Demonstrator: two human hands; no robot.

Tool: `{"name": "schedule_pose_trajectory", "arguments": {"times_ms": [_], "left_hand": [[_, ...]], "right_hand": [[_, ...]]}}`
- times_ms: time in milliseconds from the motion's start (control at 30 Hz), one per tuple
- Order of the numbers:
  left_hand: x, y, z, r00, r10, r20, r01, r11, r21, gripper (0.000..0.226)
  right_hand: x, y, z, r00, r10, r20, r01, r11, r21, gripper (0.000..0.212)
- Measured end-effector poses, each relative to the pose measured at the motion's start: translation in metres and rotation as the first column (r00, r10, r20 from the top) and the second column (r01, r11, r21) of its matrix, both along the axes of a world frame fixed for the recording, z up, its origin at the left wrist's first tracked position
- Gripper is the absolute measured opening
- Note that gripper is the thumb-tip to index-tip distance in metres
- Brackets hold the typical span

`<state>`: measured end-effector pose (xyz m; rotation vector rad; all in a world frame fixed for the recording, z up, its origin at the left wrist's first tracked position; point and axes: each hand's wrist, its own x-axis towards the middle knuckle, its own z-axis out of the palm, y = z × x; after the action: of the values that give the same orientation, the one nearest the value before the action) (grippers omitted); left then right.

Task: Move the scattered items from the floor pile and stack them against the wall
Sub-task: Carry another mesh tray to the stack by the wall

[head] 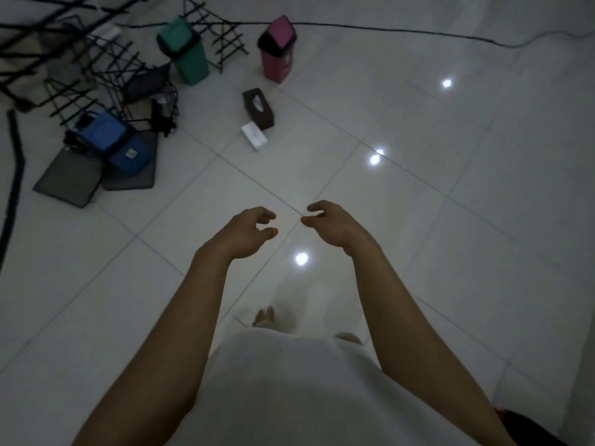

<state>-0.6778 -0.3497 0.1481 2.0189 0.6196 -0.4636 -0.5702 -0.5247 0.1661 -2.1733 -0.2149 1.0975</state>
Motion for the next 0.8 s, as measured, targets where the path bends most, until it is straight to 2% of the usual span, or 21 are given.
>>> {"name": "schedule_pose_trajectory", "arguments": {"times_ms": [233, 400, 800], "left_hand": [[-0.046, 0.110, -0.004, 0.968, 0.250, 0.022, -0.250, 0.968, -0.007, 0.040], [-0.058, 0.157, -0.020, 0.914, 0.405, 0.011, -0.404, 0.914, -0.044, 0.039], [0.000, 0.283, -0.037, 0.744, 0.668, 0.007, -0.666, 0.743, -0.069, 0.033]], "right_hand": [[-0.009, 0.141, -0.003, 0.975, 0.223, -0.018, -0.222, 0.975, 0.017, 0.047], [0.002, 0.210, -0.013, 0.932, 0.360, -0.031, -0.361, 0.933, -0.009, 0.046], [0.094, 0.385, -0.040, 0.808, 0.585, -0.069, -0.587, 0.810, -0.013, 0.049]]}}
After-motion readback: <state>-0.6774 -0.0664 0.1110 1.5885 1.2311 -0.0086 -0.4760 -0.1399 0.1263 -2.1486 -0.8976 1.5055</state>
